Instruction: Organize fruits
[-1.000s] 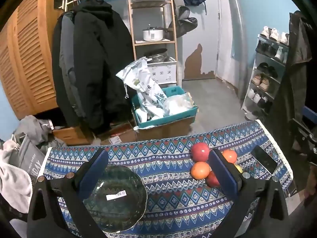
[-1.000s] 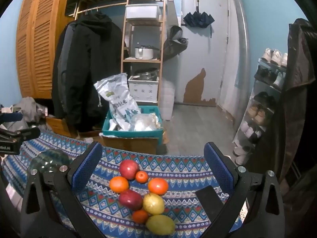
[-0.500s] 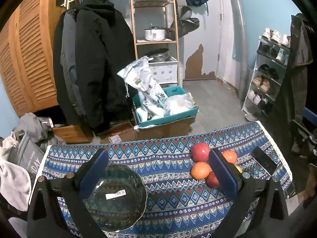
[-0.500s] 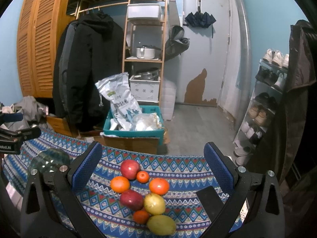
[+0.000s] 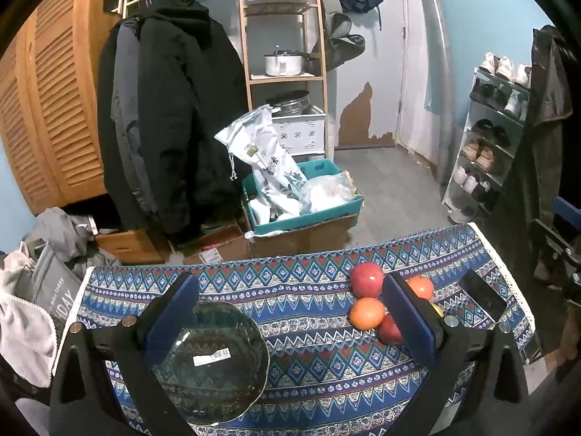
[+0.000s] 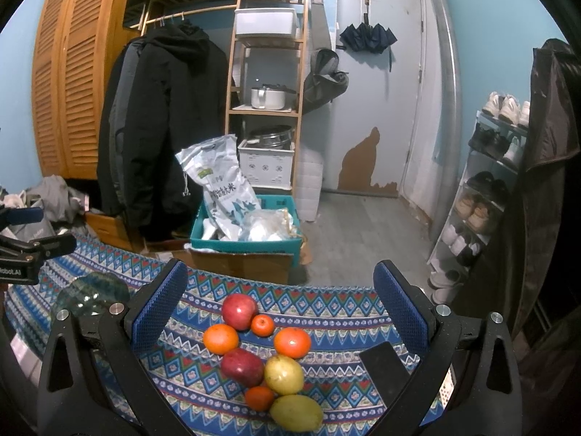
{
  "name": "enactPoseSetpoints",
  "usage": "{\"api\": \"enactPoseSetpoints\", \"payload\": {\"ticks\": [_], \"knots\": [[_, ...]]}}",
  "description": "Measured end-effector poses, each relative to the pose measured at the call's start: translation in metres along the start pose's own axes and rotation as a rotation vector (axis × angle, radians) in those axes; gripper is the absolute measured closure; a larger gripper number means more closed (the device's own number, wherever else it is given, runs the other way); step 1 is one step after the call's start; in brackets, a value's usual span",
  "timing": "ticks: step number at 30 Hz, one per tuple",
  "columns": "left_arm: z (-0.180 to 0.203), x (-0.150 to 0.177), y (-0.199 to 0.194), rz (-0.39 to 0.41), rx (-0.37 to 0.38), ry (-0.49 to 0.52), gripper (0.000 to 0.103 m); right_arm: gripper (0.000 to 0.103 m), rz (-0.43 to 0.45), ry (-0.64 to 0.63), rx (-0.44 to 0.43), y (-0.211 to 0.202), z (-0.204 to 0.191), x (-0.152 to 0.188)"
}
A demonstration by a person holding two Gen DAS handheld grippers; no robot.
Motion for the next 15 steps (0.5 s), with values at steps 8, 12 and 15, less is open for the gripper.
{"api": "enactPoseSetpoints", "payload": {"ticks": [8, 12, 15], "knots": [[0.0028, 0.0003, -0.0010, -0.001, 0.003, 0.001, 0.001, 0.002, 0.001, 0.001, -0.001, -0.0001, -0.0009, 0.0001], [0.0031, 0.0006, -0.0010, -0.002, 0.002, 0.000, 0.001, 0.002, 0.000, 0.000, 0.001, -0.0001, -0.0004, -0.0003], [0.0031, 0.0004, -0.0010, 0.000, 0.001, 0.001, 0.001, 0.002, 0.001, -0.001, 0.001, -0.0002, -0.0008, -0.0001]]}}
Point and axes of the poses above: each gripper's, at about its wrist camera, not at the fingertips, and y roughly the way its jaws point, z to its right, x to its underside, the point moved 9 cm from there along y, roughly the way its jaws point, and after that the axes turned 5 degrees about x, right-handed, at the moved point
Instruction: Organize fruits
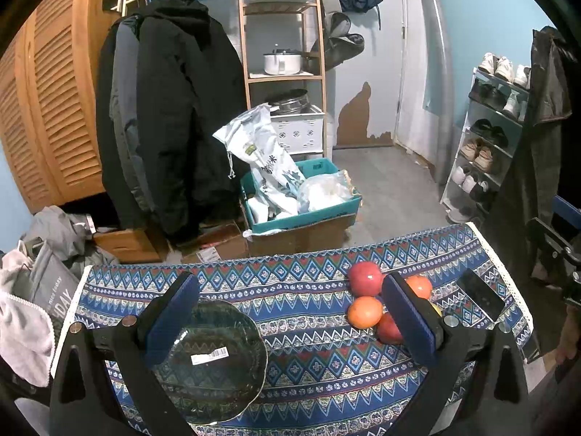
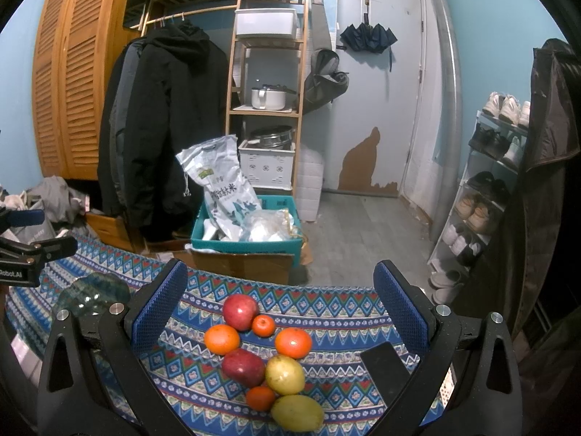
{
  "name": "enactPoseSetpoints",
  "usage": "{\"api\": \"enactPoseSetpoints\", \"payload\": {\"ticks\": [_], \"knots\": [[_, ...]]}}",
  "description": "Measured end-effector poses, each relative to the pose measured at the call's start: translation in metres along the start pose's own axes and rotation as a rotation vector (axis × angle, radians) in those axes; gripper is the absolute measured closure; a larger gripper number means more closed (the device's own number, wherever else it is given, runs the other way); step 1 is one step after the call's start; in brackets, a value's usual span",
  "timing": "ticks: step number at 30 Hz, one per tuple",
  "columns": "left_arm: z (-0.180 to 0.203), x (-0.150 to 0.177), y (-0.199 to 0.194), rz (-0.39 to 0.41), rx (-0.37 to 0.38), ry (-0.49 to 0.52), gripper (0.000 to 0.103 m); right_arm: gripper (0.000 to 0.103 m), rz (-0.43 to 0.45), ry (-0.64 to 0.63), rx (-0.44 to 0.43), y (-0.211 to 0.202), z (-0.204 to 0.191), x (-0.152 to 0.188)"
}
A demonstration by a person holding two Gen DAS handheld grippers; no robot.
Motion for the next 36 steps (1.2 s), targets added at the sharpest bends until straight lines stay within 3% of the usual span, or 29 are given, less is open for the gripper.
{"api": "enactPoseSetpoints", "payload": {"ticks": [36], "knots": [[0.0066, 0.0016, 0.0010, -0.006, 0.008, -0.001, 0.001, 0.002, -0.010, 0.003, 0.005, 0.0009, 0.0000, 0.0023]]}}
Point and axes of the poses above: each gripper's, at about its wrist camera, not at the fingertips, and y roughly the way its jaws point, z to its right, x to its underside, the point moved 9 cm from there along y, roughly the way its jaws point, and after that the axes turned 5 degrees about x, right-handed, at the moved point
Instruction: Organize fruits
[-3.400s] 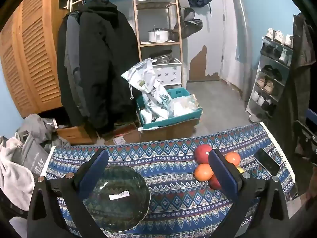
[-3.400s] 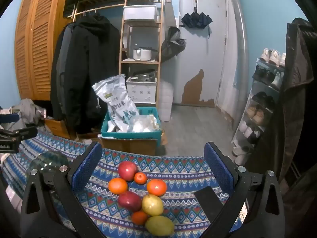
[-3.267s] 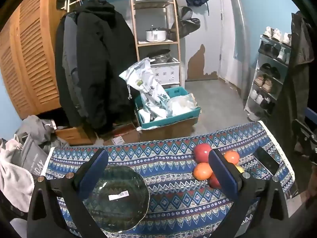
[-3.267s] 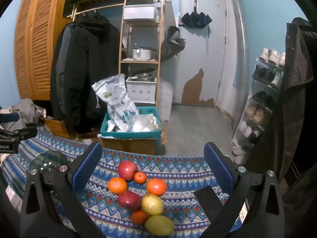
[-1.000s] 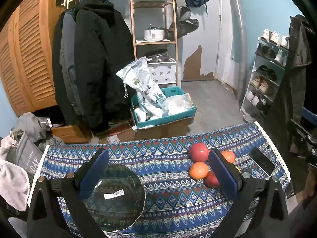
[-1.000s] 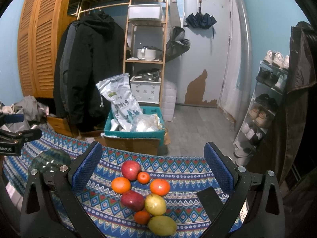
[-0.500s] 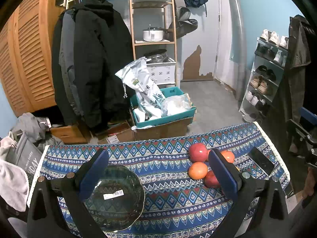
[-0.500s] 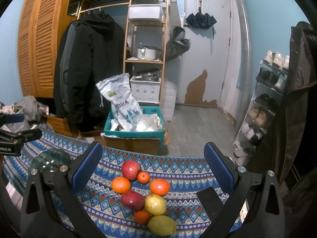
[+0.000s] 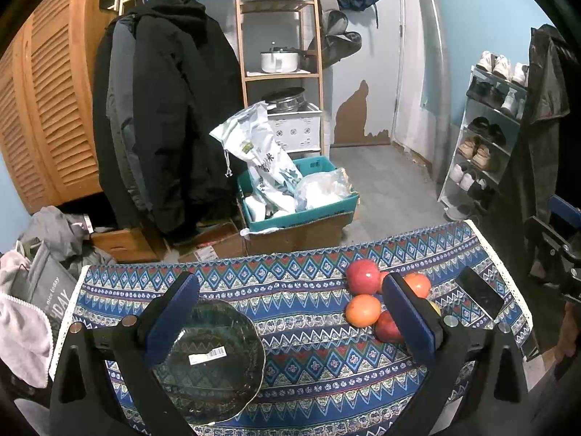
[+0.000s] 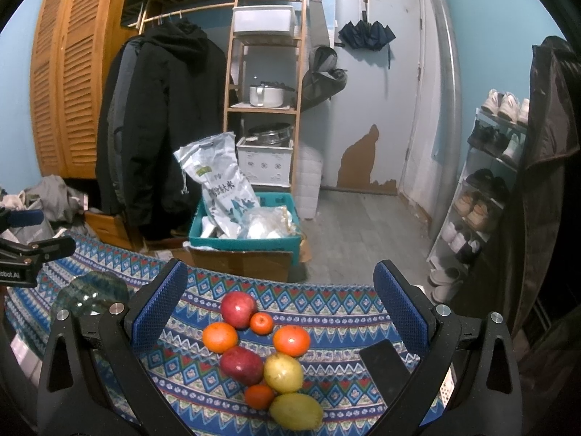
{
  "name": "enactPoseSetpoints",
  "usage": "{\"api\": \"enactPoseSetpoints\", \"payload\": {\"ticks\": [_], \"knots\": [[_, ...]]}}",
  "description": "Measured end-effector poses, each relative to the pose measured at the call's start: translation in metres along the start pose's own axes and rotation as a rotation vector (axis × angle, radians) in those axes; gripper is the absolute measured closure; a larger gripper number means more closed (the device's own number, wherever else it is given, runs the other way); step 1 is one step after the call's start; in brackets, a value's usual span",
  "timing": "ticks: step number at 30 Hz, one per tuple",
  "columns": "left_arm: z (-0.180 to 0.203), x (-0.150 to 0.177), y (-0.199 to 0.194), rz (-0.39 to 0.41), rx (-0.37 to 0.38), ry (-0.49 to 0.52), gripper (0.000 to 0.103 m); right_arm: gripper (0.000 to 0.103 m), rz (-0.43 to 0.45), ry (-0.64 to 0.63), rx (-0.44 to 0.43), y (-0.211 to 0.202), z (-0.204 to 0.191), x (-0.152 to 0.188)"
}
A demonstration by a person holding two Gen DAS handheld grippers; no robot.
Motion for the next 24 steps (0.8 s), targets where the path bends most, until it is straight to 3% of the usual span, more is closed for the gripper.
{"api": "enactPoseSetpoints", "payload": {"ticks": [17, 24], "knots": [[0.002, 0.010, 0.013, -0.037, 0.004, 0.016, 0.001, 0.002, -0.048, -0.005, 0.002, 0.011, 0.007, 0.011], [0.005, 0.018, 0.025, -0.078, 0.020, 0.012, 0.001, 0.002, -0.114, -0.004, -0.014, 0.022, 0.011, 0.029]]}}
Point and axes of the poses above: each gripper's, at about its wrist camera, not at the fingertips, and y roughly the way its jaws point, z to its right, x to its underside, the point moved 9 cm from there along y, roughly the way its jaws point, and after that the axes turned 5 degrees about x, right-handed, at the moved point
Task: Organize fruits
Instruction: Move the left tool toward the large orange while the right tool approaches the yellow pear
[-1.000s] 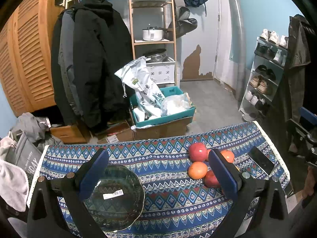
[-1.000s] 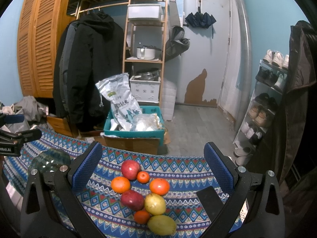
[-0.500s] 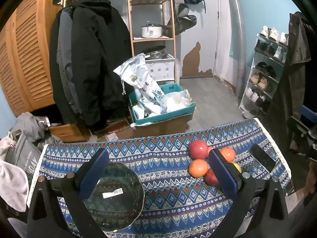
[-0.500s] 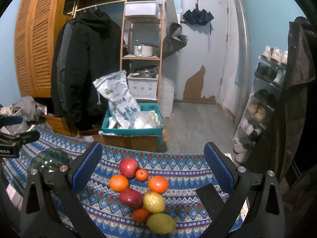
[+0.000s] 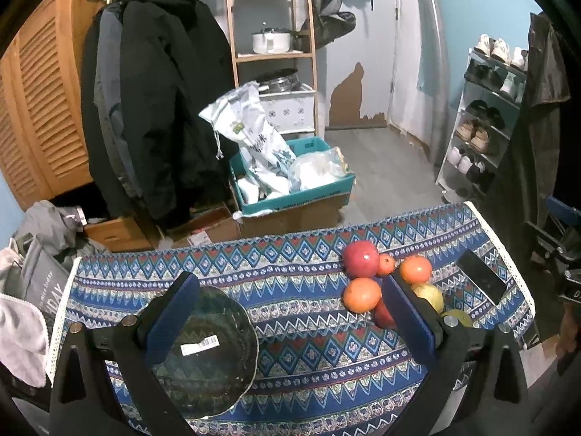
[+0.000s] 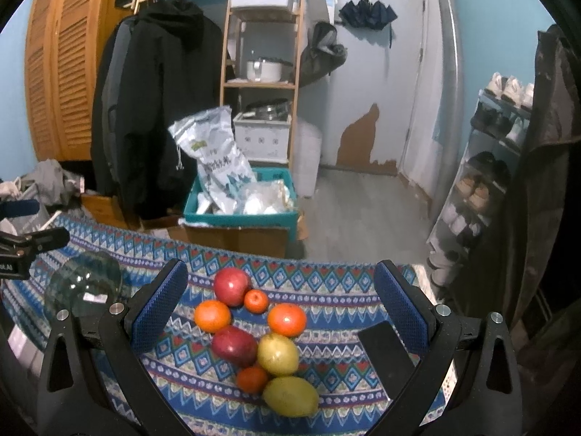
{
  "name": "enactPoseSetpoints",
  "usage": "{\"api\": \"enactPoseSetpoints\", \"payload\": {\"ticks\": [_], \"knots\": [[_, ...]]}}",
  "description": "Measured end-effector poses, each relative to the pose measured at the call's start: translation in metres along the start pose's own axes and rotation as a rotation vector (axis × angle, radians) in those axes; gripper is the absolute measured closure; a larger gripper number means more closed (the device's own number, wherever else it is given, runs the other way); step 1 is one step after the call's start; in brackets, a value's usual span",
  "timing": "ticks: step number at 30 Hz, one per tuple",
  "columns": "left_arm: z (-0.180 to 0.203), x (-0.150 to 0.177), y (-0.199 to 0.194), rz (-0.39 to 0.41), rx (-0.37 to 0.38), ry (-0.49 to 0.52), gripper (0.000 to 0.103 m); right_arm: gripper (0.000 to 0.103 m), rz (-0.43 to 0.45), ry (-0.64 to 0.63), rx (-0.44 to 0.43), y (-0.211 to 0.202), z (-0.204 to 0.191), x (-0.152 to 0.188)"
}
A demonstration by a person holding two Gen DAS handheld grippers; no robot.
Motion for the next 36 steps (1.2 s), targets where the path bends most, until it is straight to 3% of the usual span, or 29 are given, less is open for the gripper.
{"api": "enactPoseSetpoints", "payload": {"ticks": [7, 11, 26, 36], "knots": [[0.006, 0.020, 0.024, -0.067, 0.013, 0.015, 0.001, 0.002, -0.136, 0.024, -0.026, 0.026, 0.006, 0.030], [0.010, 0.035, 0.039, -0.106, 0.025, 0.023, 0.001, 0.002, -0.194, 0.008, 0.001, 0.039, 0.013, 0.050], [0.041, 0.101, 0.104, -0.322, 0.087, 0.036, 0.001, 0.002, -0.523, -0.067, -0.061, 0.095, 0.011, 0.166], [0.048, 0.130, 0.139, -0.419, 0.083, 0.052, 0.003, 0.006, -0.629, -0.165, -0.092, 0.130, -0.002, 0.209]]}}
Point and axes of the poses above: each gripper's, at about its wrist camera, not at the fingertips, and y roughly the way its jaws point, z to its right, x to its underside, the point moved 9 cm from there along y, roughly the way its jaws point, and after that the axes turned 5 degrees about x, right-handed, at the moved point
